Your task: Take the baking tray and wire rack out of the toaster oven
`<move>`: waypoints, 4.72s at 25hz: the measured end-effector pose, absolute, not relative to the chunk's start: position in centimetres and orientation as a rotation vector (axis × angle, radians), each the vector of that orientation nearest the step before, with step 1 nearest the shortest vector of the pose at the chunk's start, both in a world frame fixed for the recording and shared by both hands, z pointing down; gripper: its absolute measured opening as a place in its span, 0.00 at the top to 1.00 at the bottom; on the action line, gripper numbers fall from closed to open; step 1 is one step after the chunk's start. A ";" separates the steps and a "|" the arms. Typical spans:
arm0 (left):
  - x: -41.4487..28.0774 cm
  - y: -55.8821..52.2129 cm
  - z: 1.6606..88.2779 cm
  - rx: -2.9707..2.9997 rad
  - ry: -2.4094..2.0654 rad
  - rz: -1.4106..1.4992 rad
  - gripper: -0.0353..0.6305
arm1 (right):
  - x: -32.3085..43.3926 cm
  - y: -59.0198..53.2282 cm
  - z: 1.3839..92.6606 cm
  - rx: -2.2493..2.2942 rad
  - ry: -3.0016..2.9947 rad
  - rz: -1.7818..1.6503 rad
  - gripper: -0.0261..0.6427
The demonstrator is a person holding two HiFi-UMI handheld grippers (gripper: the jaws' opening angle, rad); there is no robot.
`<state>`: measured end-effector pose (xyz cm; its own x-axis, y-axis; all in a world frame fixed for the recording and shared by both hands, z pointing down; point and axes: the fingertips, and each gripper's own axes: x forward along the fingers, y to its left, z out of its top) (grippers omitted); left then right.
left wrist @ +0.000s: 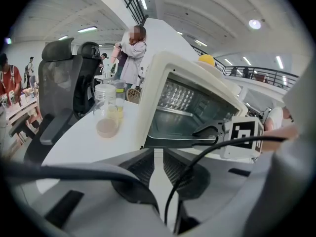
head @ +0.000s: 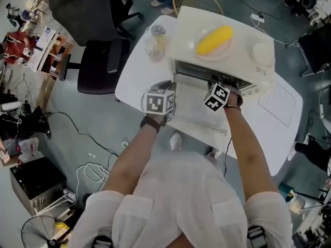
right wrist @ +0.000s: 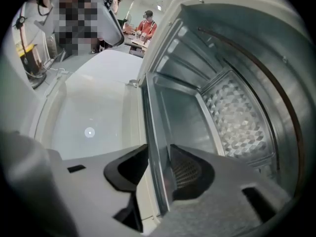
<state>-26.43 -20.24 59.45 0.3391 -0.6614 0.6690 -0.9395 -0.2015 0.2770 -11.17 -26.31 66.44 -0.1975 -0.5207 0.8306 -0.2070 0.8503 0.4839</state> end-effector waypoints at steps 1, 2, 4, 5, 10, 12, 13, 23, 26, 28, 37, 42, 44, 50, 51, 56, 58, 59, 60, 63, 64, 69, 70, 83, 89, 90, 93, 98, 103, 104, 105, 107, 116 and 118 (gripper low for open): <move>-26.4 -20.2 59.5 1.949 -1.392 0.547 0.90 | -11.2 -26.4 66.5 0.560 -1.773 -0.320 0.75; -26.3 -20.2 59.6 1.950 -1.386 0.552 0.90 | -11.3 -26.5 66.5 0.563 -1.770 -0.329 0.76; -26.1 -20.3 59.8 1.953 -1.369 0.561 0.86 | -11.3 -26.7 66.4 0.567 -1.763 -0.357 0.82; -25.9 -20.4 59.8 1.954 -1.360 0.564 0.83 | -11.2 -26.7 66.2 0.567 -1.757 -0.373 0.84; -24.9 -20.7 60.8 1.947 -1.320 0.560 0.78 | -11.3 -24.6 66.2 0.522 -1.753 -0.396 0.86; -24.8 -20.8 61.3 1.934 -1.314 0.557 0.76 | -11.4 -22.9 66.2 0.514 -1.776 -0.388 0.86; -24.9 -20.9 61.5 1.926 -1.318 0.559 0.75 | -11.5 -22.0 66.2 0.514 -1.789 -0.390 0.86; -25.5 -22.4 64.8 1.834 -1.346 0.723 0.75 | -11.8 -16.0 66.0 0.492 -1.853 -0.377 0.86; -25.2 -22.9 65.4 1.828 -1.342 0.750 0.75 | -12.0 -15.0 65.8 0.482 -1.869 -0.369 0.86; -25.5 -23.2 65.7 1.823 -1.356 0.774 0.75 | -12.1 -14.4 65.7 0.478 -1.885 -0.359 0.86; -25.0 -23.3 66.5 1.777 -1.281 0.753 0.78 | -12.1 -13.9 65.9 0.458 -1.906 -0.329 0.86; -25.1 -22.9 66.9 1.715 -1.276 0.736 0.82 | -11.6 -13.5 66.2 0.436 -1.899 -0.286 0.86; -25.2 -22.8 66.9 1.692 -1.272 0.727 0.83 | -11.3 -13.3 66.1 0.430 -1.898 -0.251 0.84; -25.2 -22.5 67.4 1.644 -1.260 0.705 0.84 | -9.0 -13.4 64.5 0.516 -1.919 -0.030 0.84; -25.3 -22.4 67.4 1.643 -1.260 0.706 0.84 | -7.9 -14.1 64.0 0.591 -1.913 0.038 0.84; -25.2 -22.5 67.3 1.649 -1.262 0.708 0.84 | -0.8 -18.9 62.7 1.101 -1.813 0.440 0.74; -25.2 -22.5 67.3 1.648 -1.261 0.708 0.84 | 1.1 -20.4 63.1 1.265 -1.789 0.575 0.70; -25.2 -22.5 67.3 1.646 -1.258 0.708 0.84 | 1.9 -20.7 63.5 1.328 -1.772 0.637 0.70; -25.2 -22.5 67.3 1.646 -1.256 0.708 0.84 | 2.7 -20.8 64.1 1.374 -1.747 0.693 0.69; -25.1 -22.5 67.2 1.650 -1.255 0.710 0.84 | 4.0 -21.3 65.4 1.428 -1.700 0.791 0.69; -25.0 -22.5 67.1 1.651 -1.255 0.708 0.84 | 4.2 -21.5 65.8 1.429 -1.698 0.816 0.69; -24.9 -22.3 67.2 1.645 -1.250 0.700 0.85 | 3.9 -21.6 67.4 1.391 -1.743 1.007 0.82; -24.9 -22.2 67.3 1.644 -1.251 0.699 0.85 | 3.8 -21.5 67.4 1.389 -1.745 1.029 0.82; -25.5 -17.2 65.8 1.684 -1.267 0.688 0.85 | 3.3 -15.8 66.7 1.414 -1.737 1.105 0.84; -25.1 -12.6 63.8 1.712 -1.280 0.633 0.85 | 3.5 -12.7 65.0 1.396 -1.771 1.064 0.84; -24.9 -11.8 63.4 1.713 -1.281 0.621 0.85 | 3.7 -12.1 64.7 1.398 -1.772 1.058 0.84; -23.9 -10.0 62.2 1.725 -1.275 0.606 0.85 | 4.7 -10.3 64.1 1.401 -1.772 1.043 0.83; -20.7 -8.5 60.2 1.776 -1.253 0.612 0.85 | 7.7 -7.9 63.4 1.428 -1.780 1.083 0.83; -14.5 -7.4 59.6 1.812 -1.216 0.620 0.85 | 13.7 -5.1 63.5 1.470 -1.739 1.148 0.83; -13.1 -7.4 59.6 1.821 -1.205 0.632 0.85 | 15.0 -4.6 63.6 1.483 -1.725 1.161 0.83; -11.8 -7.3 59.6 1.828 -1.192 0.643 0.85 | 16.3 -4.1 63.7 1.496 -1.712 1.172 0.83; -9.0 -7.1 59.8 1.837 -1.167 0.661 0.85 | 19.1 -3.3 63.8 1.521 -1.690 1.187 0.83; 5.3 -6.5 60.5 1.841 -1.086 0.665 0.85 | 33.4 -1.7 63.5 1.579 -1.626 1.177 0.83; 8.5 -7.1 60.6 1.855 -1.072 0.671 0.85 | 36.5 -1.8 63.4 1.595 -1.616 1.180 0.83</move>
